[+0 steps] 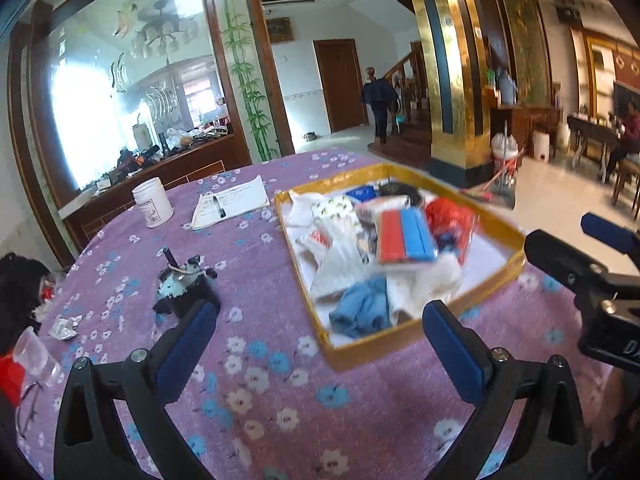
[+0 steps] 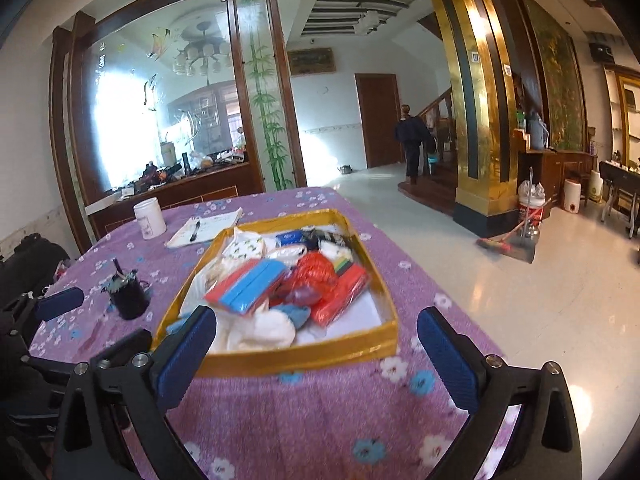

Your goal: Organize soft objects

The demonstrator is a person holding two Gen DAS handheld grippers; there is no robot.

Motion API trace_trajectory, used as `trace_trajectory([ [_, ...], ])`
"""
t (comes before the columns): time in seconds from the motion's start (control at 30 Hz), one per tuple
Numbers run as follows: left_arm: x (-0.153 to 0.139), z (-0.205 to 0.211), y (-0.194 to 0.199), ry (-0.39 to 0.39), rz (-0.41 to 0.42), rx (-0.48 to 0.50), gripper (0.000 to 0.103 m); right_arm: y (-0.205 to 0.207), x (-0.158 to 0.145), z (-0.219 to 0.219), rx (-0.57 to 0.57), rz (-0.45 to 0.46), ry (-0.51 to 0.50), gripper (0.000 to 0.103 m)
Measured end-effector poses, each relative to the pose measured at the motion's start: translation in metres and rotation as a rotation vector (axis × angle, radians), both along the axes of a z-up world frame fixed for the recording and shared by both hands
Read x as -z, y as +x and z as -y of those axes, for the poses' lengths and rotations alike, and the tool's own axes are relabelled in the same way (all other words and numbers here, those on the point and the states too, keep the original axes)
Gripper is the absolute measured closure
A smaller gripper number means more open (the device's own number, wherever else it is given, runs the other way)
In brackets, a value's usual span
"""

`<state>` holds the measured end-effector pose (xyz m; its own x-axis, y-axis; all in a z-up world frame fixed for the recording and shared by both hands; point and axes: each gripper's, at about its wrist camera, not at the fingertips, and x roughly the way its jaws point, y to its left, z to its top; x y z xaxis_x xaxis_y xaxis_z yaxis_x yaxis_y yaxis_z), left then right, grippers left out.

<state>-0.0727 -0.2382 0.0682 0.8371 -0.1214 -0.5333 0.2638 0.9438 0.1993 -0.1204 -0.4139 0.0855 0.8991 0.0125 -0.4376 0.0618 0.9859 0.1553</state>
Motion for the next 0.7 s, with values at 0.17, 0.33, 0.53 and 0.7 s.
trace_trajectory([
  [0.17,0.003,-0.003,-0.003,-0.050,-0.014,0.039,0.000,-0.009,0.006,-0.007,0.018,-0.001,-0.042,0.001],
  [0.33,0.007,0.000,-0.001,0.000,-0.011,0.006,0.000,-0.008,0.015,-0.003,0.046,-0.016,-0.049,0.001],
  [0.53,0.005,0.000,-0.001,0.016,0.000,-0.016,0.000,-0.002,0.016,0.003,0.071,-0.030,-0.039,0.001],
  [0.7,0.005,-0.002,0.002,0.016,-0.019,-0.027,0.000,-0.004,0.017,0.007,0.030,-0.003,0.006,0.001],
])
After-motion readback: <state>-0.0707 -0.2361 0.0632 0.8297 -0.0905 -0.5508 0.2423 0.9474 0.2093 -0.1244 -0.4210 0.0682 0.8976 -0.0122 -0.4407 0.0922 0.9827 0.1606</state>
